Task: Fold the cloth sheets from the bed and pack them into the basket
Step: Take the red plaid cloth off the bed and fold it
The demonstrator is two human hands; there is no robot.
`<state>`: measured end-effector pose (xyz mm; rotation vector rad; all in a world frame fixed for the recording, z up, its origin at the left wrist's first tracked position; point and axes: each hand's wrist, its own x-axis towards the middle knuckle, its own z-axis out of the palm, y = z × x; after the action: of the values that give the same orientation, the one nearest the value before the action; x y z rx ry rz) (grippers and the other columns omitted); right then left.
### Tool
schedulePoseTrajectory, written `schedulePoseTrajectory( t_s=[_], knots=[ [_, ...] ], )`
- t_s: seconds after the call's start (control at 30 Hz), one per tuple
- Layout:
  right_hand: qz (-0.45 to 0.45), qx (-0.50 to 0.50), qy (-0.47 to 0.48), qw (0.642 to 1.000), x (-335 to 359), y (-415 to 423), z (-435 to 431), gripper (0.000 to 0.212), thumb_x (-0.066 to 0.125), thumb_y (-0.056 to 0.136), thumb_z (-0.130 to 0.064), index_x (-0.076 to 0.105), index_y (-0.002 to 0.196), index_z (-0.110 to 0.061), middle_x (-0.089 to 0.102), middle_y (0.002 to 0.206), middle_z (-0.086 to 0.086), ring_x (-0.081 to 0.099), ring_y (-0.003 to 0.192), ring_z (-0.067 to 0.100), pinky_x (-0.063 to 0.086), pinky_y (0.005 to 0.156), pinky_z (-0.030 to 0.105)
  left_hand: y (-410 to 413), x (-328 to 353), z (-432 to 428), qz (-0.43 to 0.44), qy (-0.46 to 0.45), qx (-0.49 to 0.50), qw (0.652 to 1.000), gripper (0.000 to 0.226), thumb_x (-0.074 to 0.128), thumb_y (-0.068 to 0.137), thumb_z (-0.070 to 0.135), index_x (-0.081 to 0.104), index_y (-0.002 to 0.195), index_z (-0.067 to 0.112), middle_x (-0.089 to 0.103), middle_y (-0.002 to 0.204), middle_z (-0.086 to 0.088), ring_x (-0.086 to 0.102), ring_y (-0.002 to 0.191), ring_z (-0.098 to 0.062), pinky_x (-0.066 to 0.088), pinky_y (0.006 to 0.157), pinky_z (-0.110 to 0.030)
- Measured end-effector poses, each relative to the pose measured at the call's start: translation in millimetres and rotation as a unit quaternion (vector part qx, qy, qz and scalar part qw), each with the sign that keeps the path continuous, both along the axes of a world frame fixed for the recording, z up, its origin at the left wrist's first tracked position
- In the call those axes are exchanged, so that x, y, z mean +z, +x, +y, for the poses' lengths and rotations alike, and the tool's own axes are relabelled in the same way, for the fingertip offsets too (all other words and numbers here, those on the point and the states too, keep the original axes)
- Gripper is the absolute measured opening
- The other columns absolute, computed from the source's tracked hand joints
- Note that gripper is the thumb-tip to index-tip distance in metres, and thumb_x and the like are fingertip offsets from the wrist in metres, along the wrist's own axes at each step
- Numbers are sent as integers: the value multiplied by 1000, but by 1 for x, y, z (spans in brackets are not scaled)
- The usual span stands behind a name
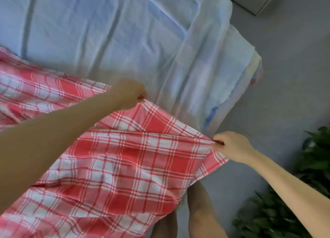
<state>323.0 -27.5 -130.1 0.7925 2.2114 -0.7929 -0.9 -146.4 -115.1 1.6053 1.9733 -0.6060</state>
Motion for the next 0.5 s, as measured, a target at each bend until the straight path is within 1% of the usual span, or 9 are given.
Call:
schedulePoseTrajectory(
  t_s=[0.03,0.13,0.2,0.27,0.3,0.37,0.4,0.47,0.5],
  knots=[
    [-4,-12,27,1000,-6,1,-3,40,52,93,-37,37,58,-25,46,62,-5,45,64,10,26,52,25,7,1,4,25,16,-14,999,22,51,93,22,68,107,19,62,112,-5,55,109,-28,41,86,-33],
    [-1,-73,113,991,-21,1,-20,28,54,92,-30,50,66,-21,58,71,-3,56,74,21,31,57,28,24,-7,-2,52,61,47,996,23,53,92,26,65,111,20,57,112,-10,51,108,-32,40,85,-39],
    [66,-129,206,968,-24,4,-33,7,68,81,-18,63,78,-13,64,74,6,59,73,32,34,61,31,32,-10,-17,56,146,110,982,20,61,86,20,65,101,9,58,100,-18,53,96,-37,43,79,-45],
    [143,-142,292,935,-19,4,-48,18,76,70,-9,66,84,-8,65,74,9,59,69,33,39,62,35,40,-7,-38,-3,238,150,960,15,61,84,18,65,87,4,61,86,-19,58,85,-39,49,73,-45],
    [194,-136,300,924,-16,1,-56,20,76,68,-7,66,86,-8,65,76,8,59,69,32,41,63,36,43,-6,-50,-46,212,174,961,18,59,87,22,66,87,6,63,86,-17,60,84,-37,50,74,-44],
    [255,-81,267,926,-12,-12,-74,27,78,69,-11,67,94,-9,67,85,6,60,76,30,45,67,37,47,-4,-76,-102,74,168,978,37,50,87,44,67,96,13,67,96,-9,62,92,-30,49,81,-40],
    [257,-51,252,931,-14,-21,-80,31,79,69,-16,67,97,-9,67,87,5,61,79,29,47,69,37,47,-4,-88,-102,21,150,983,47,47,86,53,67,104,15,67,103,-7,61,97,-28,48,85,-38],
    [218,-12,238,946,-19,-38,-86,36,83,65,-25,67,94,-10,66,82,4,61,75,27,47,69,37,44,-3,-106,-83,-5,127,988,55,48,83,54,63,119,15,66,116,-6,59,107,-27,44,92,-36],
    [198,-5,234,952,-19,-43,-87,33,84,65,-27,66,88,-12,66,76,2,60,71,25,46,69,36,42,-1,-113,-69,-11,123,990,57,47,80,53,61,123,18,66,118,-5,59,109,-27,42,92,-35]
  ],
)
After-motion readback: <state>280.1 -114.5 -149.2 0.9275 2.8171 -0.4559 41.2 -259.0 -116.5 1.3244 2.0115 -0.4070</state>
